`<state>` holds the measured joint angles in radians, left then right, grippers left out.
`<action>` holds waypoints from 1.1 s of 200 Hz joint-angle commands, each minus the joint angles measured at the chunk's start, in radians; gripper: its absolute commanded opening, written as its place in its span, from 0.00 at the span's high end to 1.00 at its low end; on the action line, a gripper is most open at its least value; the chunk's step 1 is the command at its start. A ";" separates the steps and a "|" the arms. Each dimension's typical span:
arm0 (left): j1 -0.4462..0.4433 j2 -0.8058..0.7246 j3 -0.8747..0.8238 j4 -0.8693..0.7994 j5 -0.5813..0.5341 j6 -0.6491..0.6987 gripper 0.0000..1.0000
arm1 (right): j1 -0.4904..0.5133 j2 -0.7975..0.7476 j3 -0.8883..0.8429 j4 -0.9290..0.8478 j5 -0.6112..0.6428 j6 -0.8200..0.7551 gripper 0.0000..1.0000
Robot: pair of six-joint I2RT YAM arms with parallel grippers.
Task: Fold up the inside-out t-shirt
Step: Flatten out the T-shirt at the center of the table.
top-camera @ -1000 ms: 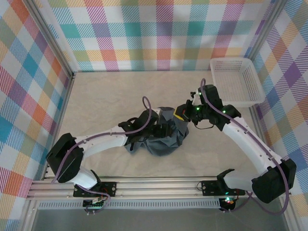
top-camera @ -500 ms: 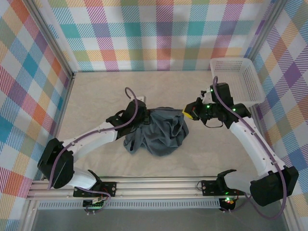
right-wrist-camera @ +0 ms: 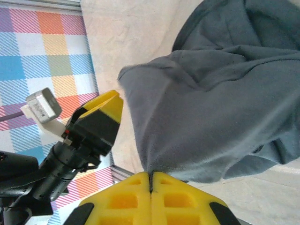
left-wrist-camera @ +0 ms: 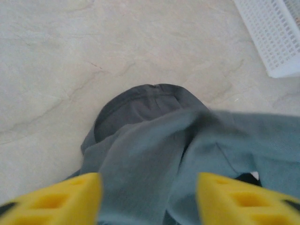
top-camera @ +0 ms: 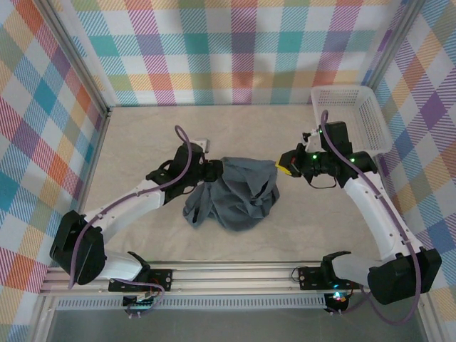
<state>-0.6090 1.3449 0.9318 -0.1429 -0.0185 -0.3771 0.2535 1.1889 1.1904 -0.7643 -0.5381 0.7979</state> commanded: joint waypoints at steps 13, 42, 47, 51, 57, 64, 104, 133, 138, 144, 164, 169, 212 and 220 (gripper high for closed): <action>0.011 -0.204 -0.113 -0.068 -0.099 -0.090 0.19 | -0.008 -0.023 0.025 -0.057 0.136 -0.091 1.00; 0.006 -0.285 -0.227 -0.243 -0.079 -0.248 0.23 | -0.008 -0.085 0.002 0.033 0.337 -0.020 1.00; 0.004 -0.286 -0.248 -0.261 -0.061 -0.265 0.23 | -0.008 -0.086 0.002 0.043 0.357 -0.018 1.00; 0.005 -0.281 -0.264 -0.271 -0.041 -0.271 0.23 | -0.008 -0.084 0.004 0.049 0.369 -0.020 1.00; 0.004 -0.270 -0.284 -0.270 -0.007 -0.265 0.23 | -0.008 -0.078 0.008 0.057 0.377 -0.026 1.00; 0.002 -0.247 -0.304 -0.249 0.047 -0.250 0.23 | -0.008 -0.063 0.020 0.057 0.372 -0.037 1.00; -0.002 0.107 -0.182 -0.358 0.057 -0.172 0.24 | -0.008 0.000 0.046 0.086 0.275 -0.042 1.00; 0.012 0.144 -0.023 -0.443 -0.020 -0.093 1.00 | -0.008 -0.016 0.112 0.077 0.305 -0.064 1.00; 0.027 0.119 0.026 -0.489 -0.052 -0.069 1.00 | -0.008 -0.020 0.137 0.073 0.311 -0.076 1.00; 0.048 0.087 0.098 -0.549 -0.083 -0.044 1.00 | -0.008 -0.029 0.163 0.071 0.318 -0.089 1.00; 0.119 -0.035 0.376 -0.686 -0.109 0.045 1.00 | -0.007 -0.066 0.234 0.131 0.252 -0.168 1.00; 0.131 -0.054 0.455 -0.709 -0.107 0.064 1.00 | -0.006 -0.076 0.245 0.159 0.211 -0.192 1.00; 0.135 -0.063 1.025 -0.696 -0.059 0.178 1.00 | 0.147 -0.152 0.273 0.339 -0.056 -0.436 1.00; 0.134 -0.082 1.053 -0.628 -0.060 0.181 1.00 | 0.205 -0.151 0.288 0.323 -0.054 -0.483 1.00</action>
<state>-0.4751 1.3197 1.8744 -0.7918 -0.0872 -0.2806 0.3336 1.0500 1.4303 -0.5179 -0.4534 0.5220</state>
